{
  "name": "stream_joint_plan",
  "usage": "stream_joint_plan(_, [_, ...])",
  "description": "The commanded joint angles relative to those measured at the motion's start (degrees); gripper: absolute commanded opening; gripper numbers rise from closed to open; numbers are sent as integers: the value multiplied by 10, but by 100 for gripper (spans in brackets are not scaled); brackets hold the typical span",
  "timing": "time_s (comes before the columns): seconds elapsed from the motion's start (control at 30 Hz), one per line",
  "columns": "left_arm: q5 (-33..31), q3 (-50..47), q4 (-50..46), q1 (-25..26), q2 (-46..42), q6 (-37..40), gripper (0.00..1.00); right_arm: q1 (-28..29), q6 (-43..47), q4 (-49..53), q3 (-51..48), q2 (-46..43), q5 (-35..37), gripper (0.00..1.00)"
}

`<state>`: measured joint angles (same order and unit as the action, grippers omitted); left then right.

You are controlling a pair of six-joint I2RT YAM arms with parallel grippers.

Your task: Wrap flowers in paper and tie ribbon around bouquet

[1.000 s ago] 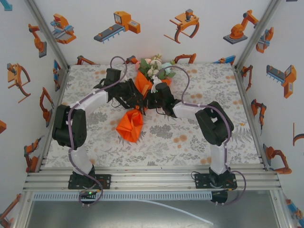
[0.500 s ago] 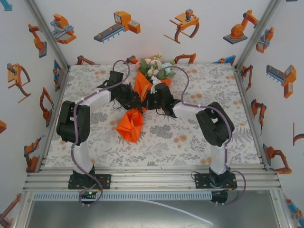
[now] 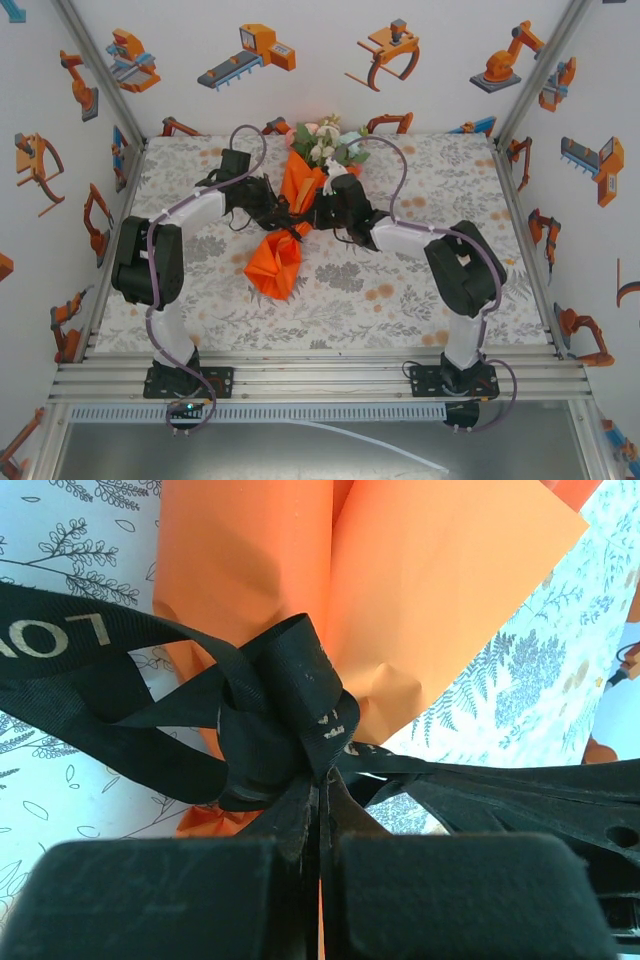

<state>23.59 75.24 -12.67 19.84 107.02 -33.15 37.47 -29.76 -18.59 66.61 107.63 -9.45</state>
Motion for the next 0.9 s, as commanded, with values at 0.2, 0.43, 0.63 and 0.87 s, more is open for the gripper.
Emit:
stream_joint_plan(0.2, [-10,-8,-10,-8,-31,22,7,-8,23,14,-44,-73,14,0])
stream_joint_plan(0.43, [5,-5,2,-10,-58,19,28,-8,20,13,-67,-96,21,0])
stream_joint_plan(0.63, [-7,-9,-3,-32,-98,27,33,-9,27,30,-96,-139,54,0])
stream_joint_plan(0.87, [-111,15,-69,-56,-74,150,35,-13,25,35,-105,-154,56,0])
